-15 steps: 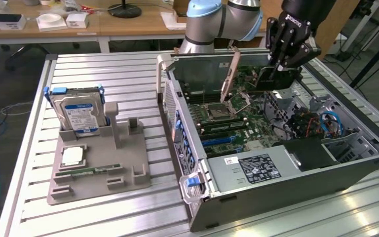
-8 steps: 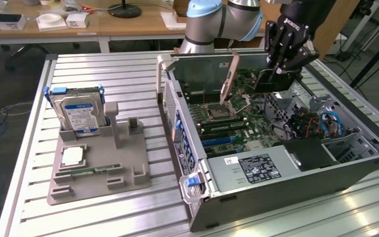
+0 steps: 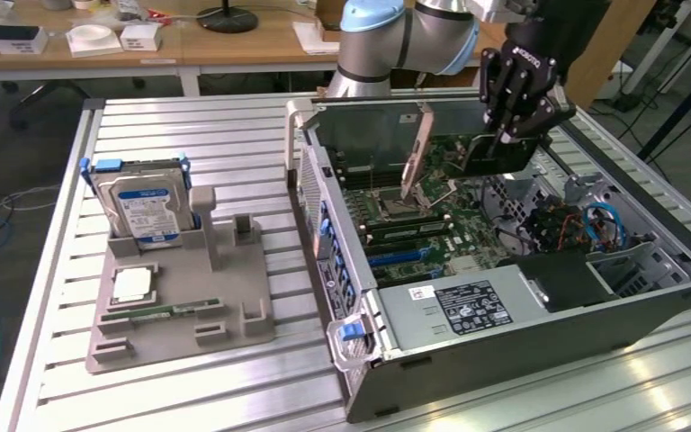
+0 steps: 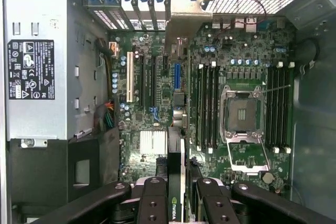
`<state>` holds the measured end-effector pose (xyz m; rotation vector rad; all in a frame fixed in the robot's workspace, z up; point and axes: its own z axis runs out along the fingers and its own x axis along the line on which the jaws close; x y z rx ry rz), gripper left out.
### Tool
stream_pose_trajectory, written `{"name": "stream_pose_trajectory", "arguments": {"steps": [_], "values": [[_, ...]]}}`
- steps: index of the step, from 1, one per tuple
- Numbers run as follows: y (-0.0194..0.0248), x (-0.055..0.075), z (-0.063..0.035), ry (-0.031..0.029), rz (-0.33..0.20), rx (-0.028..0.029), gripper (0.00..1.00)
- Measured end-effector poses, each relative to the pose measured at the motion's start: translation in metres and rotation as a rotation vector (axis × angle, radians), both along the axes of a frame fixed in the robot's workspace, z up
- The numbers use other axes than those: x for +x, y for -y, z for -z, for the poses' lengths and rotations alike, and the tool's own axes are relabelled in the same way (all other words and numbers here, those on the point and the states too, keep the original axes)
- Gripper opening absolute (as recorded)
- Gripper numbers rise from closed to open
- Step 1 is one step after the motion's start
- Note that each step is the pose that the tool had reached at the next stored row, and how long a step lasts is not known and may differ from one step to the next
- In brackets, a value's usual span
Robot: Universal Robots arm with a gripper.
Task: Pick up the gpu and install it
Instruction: 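Insert the gpu into the slot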
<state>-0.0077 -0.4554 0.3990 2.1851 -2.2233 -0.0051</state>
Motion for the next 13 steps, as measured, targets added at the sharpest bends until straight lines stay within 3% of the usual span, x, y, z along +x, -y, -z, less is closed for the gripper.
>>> {"name": "stream_pose_trajectory", "arguments": {"steps": [13], "values": [[0.0000, -0.010, 0.0236, -0.0001, 0.001, -0.0001, 0.26]]}}
